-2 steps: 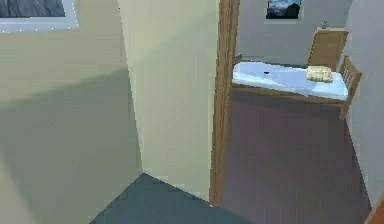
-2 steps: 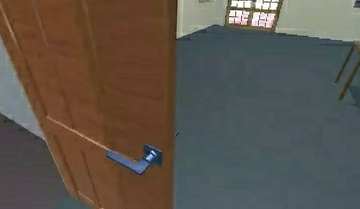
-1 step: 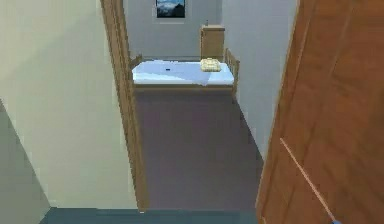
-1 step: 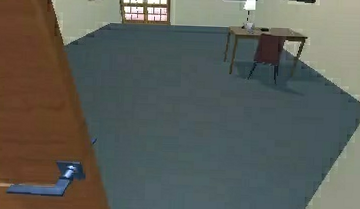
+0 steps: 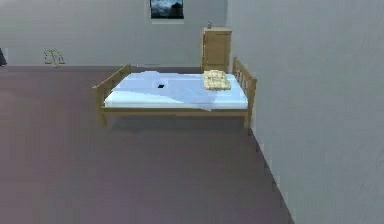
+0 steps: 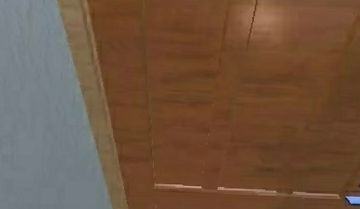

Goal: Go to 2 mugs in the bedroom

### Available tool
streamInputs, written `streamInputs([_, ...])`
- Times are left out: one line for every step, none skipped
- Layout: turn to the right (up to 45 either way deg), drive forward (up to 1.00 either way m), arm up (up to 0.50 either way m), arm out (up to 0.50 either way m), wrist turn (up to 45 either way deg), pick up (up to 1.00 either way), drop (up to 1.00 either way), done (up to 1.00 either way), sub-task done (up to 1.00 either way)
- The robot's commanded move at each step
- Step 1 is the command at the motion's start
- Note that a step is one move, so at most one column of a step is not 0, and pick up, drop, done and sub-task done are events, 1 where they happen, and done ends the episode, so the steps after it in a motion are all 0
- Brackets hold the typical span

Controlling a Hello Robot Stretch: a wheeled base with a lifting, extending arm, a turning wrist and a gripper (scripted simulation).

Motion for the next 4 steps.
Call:
streamInputs([0.0,0.4,0.0,0.0,0.0,0.0,0.0,0.0,0.0])
streamInputs([-39.0,0.0,0.0,0.0,0.0,0.0,0.0,0.0,0.0])
streamInputs([0.0,1.0,0.0,0.0,0.0,0.0,0.0,0.0,0.0])
streamInputs([0.0,1.0,0.0,0.0,0.0,0.0,0.0,0.0,0.0])
